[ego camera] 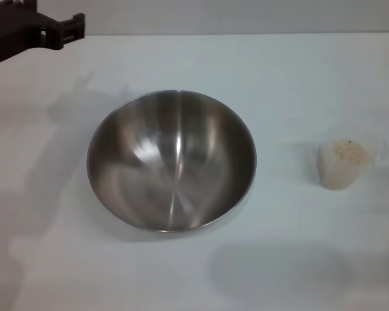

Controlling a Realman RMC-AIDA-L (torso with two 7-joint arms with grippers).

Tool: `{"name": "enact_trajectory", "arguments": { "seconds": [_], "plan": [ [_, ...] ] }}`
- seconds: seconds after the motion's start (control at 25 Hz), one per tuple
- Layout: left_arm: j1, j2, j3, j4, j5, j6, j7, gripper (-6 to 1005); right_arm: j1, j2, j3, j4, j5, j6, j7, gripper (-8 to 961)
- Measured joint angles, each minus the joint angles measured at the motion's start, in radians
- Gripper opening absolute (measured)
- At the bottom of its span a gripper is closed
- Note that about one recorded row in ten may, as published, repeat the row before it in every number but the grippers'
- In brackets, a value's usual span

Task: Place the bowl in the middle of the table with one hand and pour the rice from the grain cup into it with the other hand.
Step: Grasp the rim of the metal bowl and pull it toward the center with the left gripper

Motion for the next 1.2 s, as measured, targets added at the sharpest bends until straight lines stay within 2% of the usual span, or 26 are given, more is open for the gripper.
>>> {"name": "enact_trajectory", "arguments": {
  "seconds": [0.04, 0.08, 0.16, 0.24, 0.44, 0.64, 1.2],
  "plan": [
    [-0.024, -0.028, -0.071, -0.028, -0.06, -0.128, 0.07, 810, 0.001, 0.0, 0.0, 0.0, 0.0, 0.0, 0.0, 835],
    [-0.024, -0.028, -0.071, -0.028, -0.06, -0.128, 0.07, 810, 0.001, 0.0, 0.0, 0.0, 0.0, 0.0, 0.0, 835],
    [-0.044, -0.044, -0.131, -0.043, -0.129, -0.225, 0.133, 811, 0.002, 0.0, 0.0, -0.001, 0.0, 0.0, 0.0, 835],
    [-0.053, -0.042, -0.168, -0.047, -0.211, -0.309, 0.174, 811, 0.001, 0.0, 0.0, -0.001, 0.0, 0.0, 0.0, 835],
    [-0.04, -0.042, -0.195, -0.05, -0.293, -0.411, 0.204, 815, -0.003, 0.002, 0.0, -0.002, 0.0, 0.0, 0.0, 834],
    [-0.026, -0.046, -0.184, -0.029, -0.303, -0.479, 0.208, 820, -0.005, 0.002, 0.0, -0.002, 0.0, 0.0, 0.0, 834],
    [0.013, -0.048, -0.114, 0.013, -0.29, -0.464, 0.232, 823, -0.013, 0.003, -0.002, 0.001, 0.0, 0.005, 0.0, 834]
  ]
}}
